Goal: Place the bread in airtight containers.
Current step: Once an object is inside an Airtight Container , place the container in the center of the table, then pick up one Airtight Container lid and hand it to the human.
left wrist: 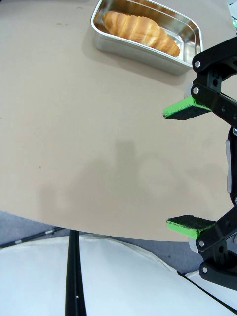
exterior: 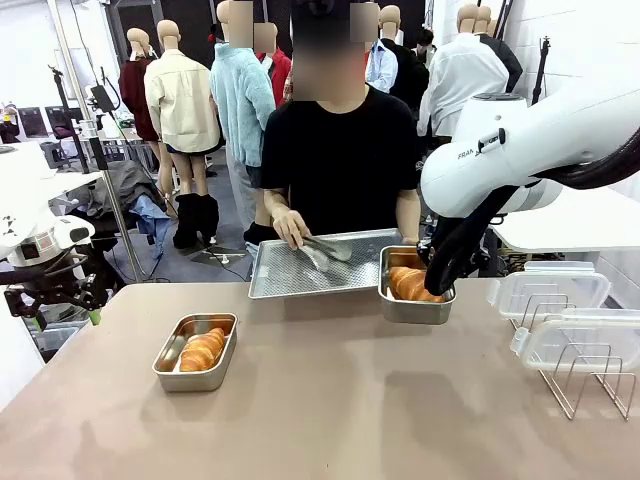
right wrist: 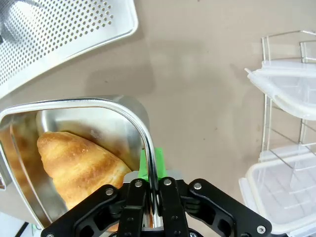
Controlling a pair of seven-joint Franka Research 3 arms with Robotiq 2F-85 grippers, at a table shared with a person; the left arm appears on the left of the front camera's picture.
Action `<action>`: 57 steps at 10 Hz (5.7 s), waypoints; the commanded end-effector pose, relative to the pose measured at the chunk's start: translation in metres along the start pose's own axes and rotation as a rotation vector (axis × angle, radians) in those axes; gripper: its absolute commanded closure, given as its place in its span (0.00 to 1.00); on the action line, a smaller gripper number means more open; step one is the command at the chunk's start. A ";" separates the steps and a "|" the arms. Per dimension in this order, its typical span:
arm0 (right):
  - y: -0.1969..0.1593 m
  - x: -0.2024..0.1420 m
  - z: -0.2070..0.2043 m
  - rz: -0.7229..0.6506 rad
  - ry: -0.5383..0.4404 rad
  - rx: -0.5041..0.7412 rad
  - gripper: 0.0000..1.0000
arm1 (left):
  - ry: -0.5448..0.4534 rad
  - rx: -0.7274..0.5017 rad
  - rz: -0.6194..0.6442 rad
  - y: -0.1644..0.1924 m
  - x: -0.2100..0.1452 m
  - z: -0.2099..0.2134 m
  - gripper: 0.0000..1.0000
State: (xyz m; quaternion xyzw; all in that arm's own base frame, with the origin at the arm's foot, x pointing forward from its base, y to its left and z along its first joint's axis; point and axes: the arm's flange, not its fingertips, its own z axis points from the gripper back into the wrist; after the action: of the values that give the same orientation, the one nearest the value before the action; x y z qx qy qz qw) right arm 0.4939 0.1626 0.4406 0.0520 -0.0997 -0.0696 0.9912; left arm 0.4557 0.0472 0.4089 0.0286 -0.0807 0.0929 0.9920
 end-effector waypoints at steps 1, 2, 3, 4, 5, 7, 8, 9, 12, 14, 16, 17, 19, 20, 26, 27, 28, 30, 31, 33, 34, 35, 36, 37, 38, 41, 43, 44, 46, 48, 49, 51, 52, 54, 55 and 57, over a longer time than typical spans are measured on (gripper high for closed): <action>0.000 0.000 0.002 0.005 -0.013 0.019 1.00 | 0.001 -0.002 0.001 0.002 -0.002 0.000 0.00; 0.000 0.000 0.002 0.005 -0.013 0.019 1.00 | 0.001 -0.002 0.001 0.002 -0.002 0.000 0.00; 0.000 0.000 0.002 0.005 -0.013 0.019 1.00 | 0.001 -0.002 0.001 0.002 -0.002 0.000 0.00; 0.000 0.000 0.002 0.005 -0.013 0.019 1.00 | 0.001 -0.002 0.001 0.002 -0.002 0.000 0.00; 0.000 0.000 0.002 0.005 -0.013 0.019 1.00 | 0.001 -0.002 0.001 0.002 -0.002 0.000 0.00; 0.000 0.000 0.002 0.005 -0.013 0.019 1.00 | 0.001 -0.002 0.001 0.002 -0.002 0.000 0.00; 0.000 0.000 0.002 0.005 -0.013 0.019 1.00 | 0.001 -0.002 0.001 0.002 -0.002 0.000 0.00; 0.000 0.000 0.002 0.005 -0.013 0.019 1.00 | 0.001 -0.002 0.001 0.002 -0.002 0.000 0.00; 0.000 0.000 0.002 0.005 -0.013 0.019 1.00 | 0.001 -0.002 0.001 0.002 -0.002 0.000 0.00; 0.000 0.000 0.002 0.005 -0.013 0.019 1.00 | 0.001 -0.002 0.001 0.002 -0.002 0.000 0.00; 0.000 0.000 0.002 0.005 -0.013 0.019 1.00 | 0.001 -0.002 0.001 0.002 -0.002 0.000 0.00; 0.000 0.000 0.002 0.005 -0.013 0.019 1.00 | 0.001 -0.002 0.001 0.002 -0.002 0.000 0.00; 0.000 0.000 0.002 0.005 -0.013 0.019 1.00 | 0.001 -0.002 0.001 0.002 -0.002 0.000 0.00; 0.000 0.000 0.002 0.005 -0.013 0.019 1.00 | 0.001 -0.002 0.001 0.002 -0.002 0.000 0.00; 0.021 0.000 -0.053 0.052 -0.050 -0.041 1.00 | 0.001 -0.002 0.001 0.002 -0.002 0.000 0.00; 0.020 0.000 -0.065 0.048 -0.031 -0.039 1.00 | 0.001 -0.002 0.001 0.002 -0.002 0.000 0.00; 0.021 -0.004 -0.074 0.089 -0.014 -0.023 1.00 | 0.001 -0.002 0.001 0.002 -0.002 0.000 0.00; 0.021 -0.005 -0.094 0.118 0.001 -0.034 1.00 | 0.001 -0.002 0.001 0.002 -0.002 0.000 0.00; 0.020 -0.004 -0.102 0.111 -0.003 -0.037 1.00 | 0.001 -0.002 0.001 0.002 -0.002 0.000 0.00; 0.021 -0.008 -0.118 0.093 -0.017 -0.056 1.00 | 0.001 -0.002 0.001 0.002 -0.002 0.000 0.00; 0.021 -0.012 -0.123 0.095 -0.024 -0.054 1.00 | 0.001 -0.002 0.001 0.002 -0.002 0.000 0.00; 0.021 -0.013 -0.124 0.091 -0.020 -0.043 1.00 | 0.001 -0.002 0.001 0.002 -0.002 0.000 0.00; 0.020 -0.014 -0.124 0.087 -0.022 -0.044 1.00 | 0.001 -0.002 0.001 0.002 -0.002 0.000 0.00; 0.021 -0.015 -0.124 0.084 -0.021 -0.057 1.00 | 0.001 -0.002 0.001 0.002 -0.002 0.000 0.00; 0.022 -0.017 -0.127 0.077 -0.023 -0.083 1.00 | 0.001 -0.002 0.001 0.002 -0.002 0.000 0.00; 0.024 -0.018 -0.133 0.068 -0.015 -0.128 1.00 | 0.001 -0.002 0.001 0.002 -0.002 0.000 0.00; 0.027 -0.019 -0.129 0.072 -0.014 -0.131 0.96 | 0.001 -0.002 0.001 0.002 -0.002 0.000 0.00; 0.028 -0.019 -0.122 0.079 -0.020 -0.133 0.77 | 0.001 -0.002 0.001 0.002 -0.002 0.000 0.00; 0.025 -0.020 -0.109 0.063 -0.040 -0.150 0.39 | 0.001 -0.002 0.001 0.002 -0.002 0.000 0.00; 0.021 -0.019 -0.099 0.071 -0.047 -0.163 0.01 | 0.001 -0.002 0.001 0.002 -0.002 0.000 0.00; 0.020 -0.020 -0.088 0.105 -0.057 -0.132 0.00 | 0.001 -0.002 0.001 0.002 -0.002 0.000 0.00; 0.014 -0.021 -0.044 0.195 -0.103 -0.157 0.00 | 0.001 -0.002 0.001 0.002 -0.002 0.000 0.00; 0.010 -0.022 -0.017 0.258 -0.144 -0.152 0.00 | 0.001 -0.002 0.001 0.002 -0.002 0.000 0.00; -0.005 -0.025 0.036 0.397 -0.139 -0.108 0.00 | 0.001 -0.002 0.001 0.002 -0.002 0.000 0.00; -0.016 -0.025 0.060 0.449 -0.112 -0.106 0.00 | 0.001 -0.002 0.001 0.002 -0.002 0.000 0.00; -0.041 -0.026 0.097 0.600 -0.015 -0.078 0.00 | 0.001 -0.002 0.001 0.002 -0.002 0.000 0.00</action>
State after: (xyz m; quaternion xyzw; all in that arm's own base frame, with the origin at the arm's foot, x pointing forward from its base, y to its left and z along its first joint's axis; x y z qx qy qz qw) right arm 0.4457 0.1342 0.5178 -0.0245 -0.1486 0.1810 0.9719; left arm 0.4554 0.0474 0.4082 0.0286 -0.0799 0.0932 0.9920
